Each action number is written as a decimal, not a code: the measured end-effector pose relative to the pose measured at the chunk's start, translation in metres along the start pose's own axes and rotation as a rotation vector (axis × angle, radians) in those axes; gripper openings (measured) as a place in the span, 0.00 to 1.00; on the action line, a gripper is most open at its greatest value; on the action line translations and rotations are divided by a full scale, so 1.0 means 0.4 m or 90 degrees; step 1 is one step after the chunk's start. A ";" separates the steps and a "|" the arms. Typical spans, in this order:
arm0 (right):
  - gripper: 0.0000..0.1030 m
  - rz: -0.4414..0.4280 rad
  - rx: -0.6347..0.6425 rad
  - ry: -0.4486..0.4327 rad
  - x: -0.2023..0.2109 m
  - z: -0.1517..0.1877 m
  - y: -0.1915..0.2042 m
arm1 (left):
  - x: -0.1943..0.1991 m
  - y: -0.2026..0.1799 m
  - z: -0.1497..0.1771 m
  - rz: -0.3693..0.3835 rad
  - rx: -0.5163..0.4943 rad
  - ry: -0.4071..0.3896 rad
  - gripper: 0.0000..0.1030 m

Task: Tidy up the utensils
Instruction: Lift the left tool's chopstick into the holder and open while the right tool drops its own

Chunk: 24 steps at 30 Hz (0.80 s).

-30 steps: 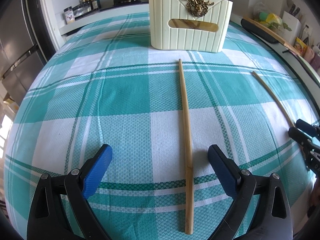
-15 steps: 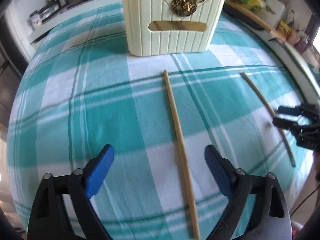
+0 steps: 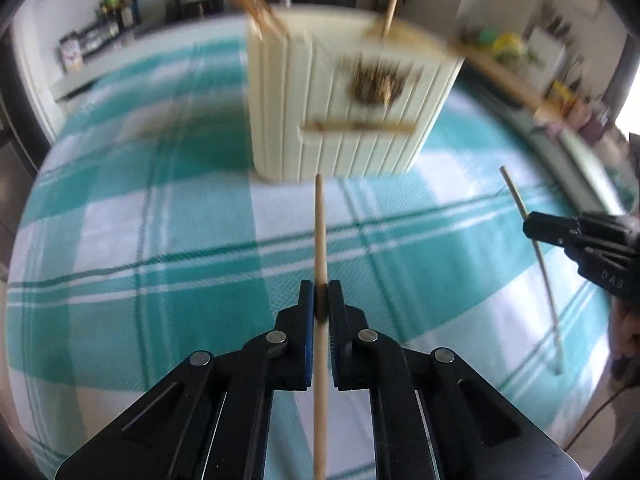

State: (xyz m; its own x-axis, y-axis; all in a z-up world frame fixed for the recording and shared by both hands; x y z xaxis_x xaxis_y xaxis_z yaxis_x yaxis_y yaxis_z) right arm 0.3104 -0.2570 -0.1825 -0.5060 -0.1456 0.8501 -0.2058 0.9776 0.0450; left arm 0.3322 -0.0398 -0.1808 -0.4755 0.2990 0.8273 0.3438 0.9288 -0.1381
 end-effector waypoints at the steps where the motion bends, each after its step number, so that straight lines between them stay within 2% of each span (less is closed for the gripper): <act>1: 0.07 -0.004 0.002 -0.028 0.038 -0.001 0.007 | 0.026 0.001 -0.001 0.008 0.005 -0.017 0.05; 5: 0.07 -0.026 0.005 -0.121 0.189 0.002 0.033 | 0.172 0.000 0.000 0.051 0.020 -0.110 0.05; 10: 0.07 -0.028 0.011 -0.177 0.287 0.009 0.054 | 0.290 0.001 0.012 0.077 0.030 -0.183 0.05; 14: 0.07 -0.034 0.011 -0.206 0.318 -0.001 0.063 | 0.336 0.006 0.010 0.084 0.035 -0.213 0.05; 24: 0.07 -0.041 0.034 -0.259 0.375 -0.030 0.080 | 0.425 0.018 -0.008 0.098 0.033 -0.244 0.05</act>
State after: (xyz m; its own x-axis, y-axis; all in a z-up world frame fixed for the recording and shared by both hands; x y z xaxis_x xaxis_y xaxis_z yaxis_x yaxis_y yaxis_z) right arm 0.2380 -0.2456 -0.0471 -0.7784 -0.2652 0.5690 -0.2854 0.9568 0.0555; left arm 0.2566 0.0168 -0.0394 -0.6921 0.4853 0.5343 0.3972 0.8742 -0.2794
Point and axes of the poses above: each gripper's, at about its wrist camera, not at the fingertips, and x roughly against the way its jaws point, y to its left, z to its underside, the point moved 2 cm from there along -x, roughly the way its jaws point, and after that the axes turned 2 degrees about y, right-handed, at the moved point
